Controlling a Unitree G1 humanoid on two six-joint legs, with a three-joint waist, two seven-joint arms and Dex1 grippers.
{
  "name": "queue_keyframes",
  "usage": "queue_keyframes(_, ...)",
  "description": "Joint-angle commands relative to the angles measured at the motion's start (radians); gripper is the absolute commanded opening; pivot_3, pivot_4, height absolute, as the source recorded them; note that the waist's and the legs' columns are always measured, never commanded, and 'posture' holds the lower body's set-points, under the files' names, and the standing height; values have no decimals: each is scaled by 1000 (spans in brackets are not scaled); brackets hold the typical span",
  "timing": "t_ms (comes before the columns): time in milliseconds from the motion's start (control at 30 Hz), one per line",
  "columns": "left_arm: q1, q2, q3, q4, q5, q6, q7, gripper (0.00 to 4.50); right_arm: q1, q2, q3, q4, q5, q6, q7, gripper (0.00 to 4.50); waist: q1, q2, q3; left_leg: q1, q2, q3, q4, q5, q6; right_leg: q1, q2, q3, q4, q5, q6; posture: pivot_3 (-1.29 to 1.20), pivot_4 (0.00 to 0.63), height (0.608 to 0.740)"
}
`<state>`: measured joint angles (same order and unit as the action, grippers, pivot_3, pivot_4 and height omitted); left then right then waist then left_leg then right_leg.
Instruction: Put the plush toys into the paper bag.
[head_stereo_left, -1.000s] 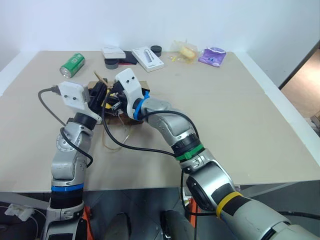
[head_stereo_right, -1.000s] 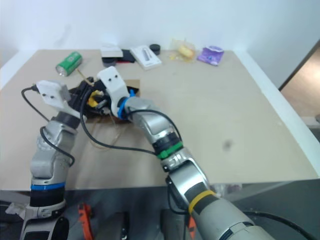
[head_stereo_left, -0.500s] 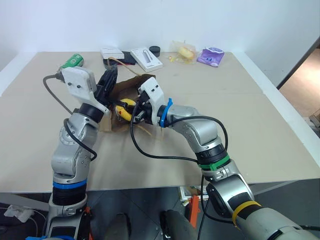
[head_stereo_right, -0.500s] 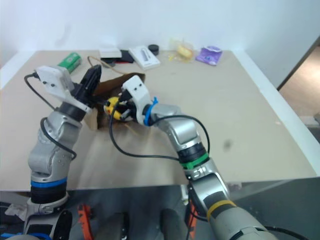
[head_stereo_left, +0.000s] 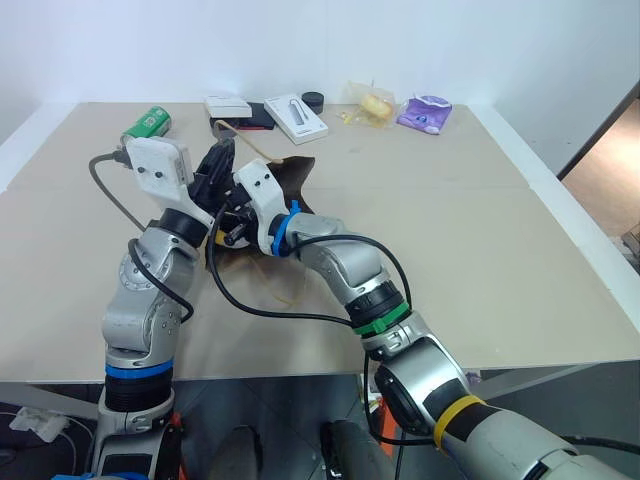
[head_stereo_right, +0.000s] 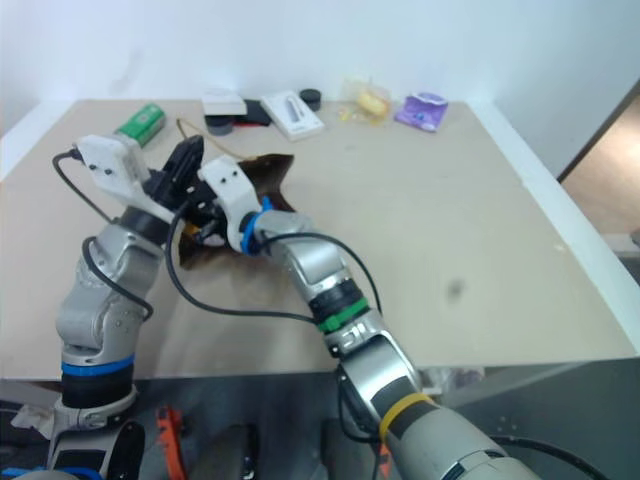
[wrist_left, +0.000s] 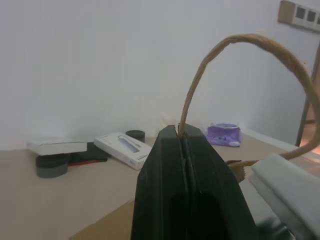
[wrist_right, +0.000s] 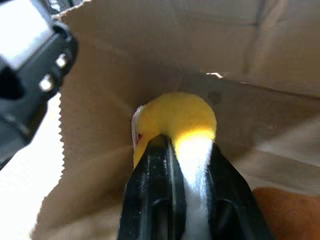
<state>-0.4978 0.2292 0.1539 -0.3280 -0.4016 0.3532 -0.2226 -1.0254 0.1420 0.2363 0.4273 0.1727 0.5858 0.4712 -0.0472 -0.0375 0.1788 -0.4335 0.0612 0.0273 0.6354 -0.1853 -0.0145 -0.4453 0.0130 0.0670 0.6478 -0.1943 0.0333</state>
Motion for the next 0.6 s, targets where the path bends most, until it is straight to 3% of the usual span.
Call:
queue_keyframes(33, -8, -7, -4, -43, -10, -12, 3, 0, -24, 12, -8, -7, -8, -33, 2, 2042, 0, 0, 0, 0, 0, 0, 0, 0, 0, 0, 0, 0, 0, 0, 0, 0, 150, 740)
queue_keyframes(167, -5, -11, 2, -43, -8, -14, 6, 0, 26, -57, -15, -151, 23, -8, 75, 3803, 1, 0, 0, 0, 0, -1, 0, 0, 0, 0, 0, -1, 0, 0, 0, 0, 150, 740)
queue_keyframes(233, -5, -13, 2, -39, -5, -17, 5, 0, 65, -114, -19, -242, 45, -1, 130, 4411, 2, 0, 0, -1, 0, -1, 0, 0, 0, 0, 0, -1, 0, 0, 0, 0, 150, 740)
queue_keyframes(433, -9, -20, 2, -24, -3, -23, 5, 0, 188, -333, -57, -500, 131, 3, 304, 4411, 2, 0, 0, 0, -1, -1, 0, 0, 0, 0, -1, 0, 0, 0, 1, 0, 150, 740)
queue_keyframes(600, -20, -26, 6, -2, -7, -29, -1, 0, 322, -516, -50, -517, 1, -405, 393, 4411, 1, 0, 0, 2, -1, 0, 0, 0, 0, 2, 0, 0, 0, -1, 0, 0, 150, 740)
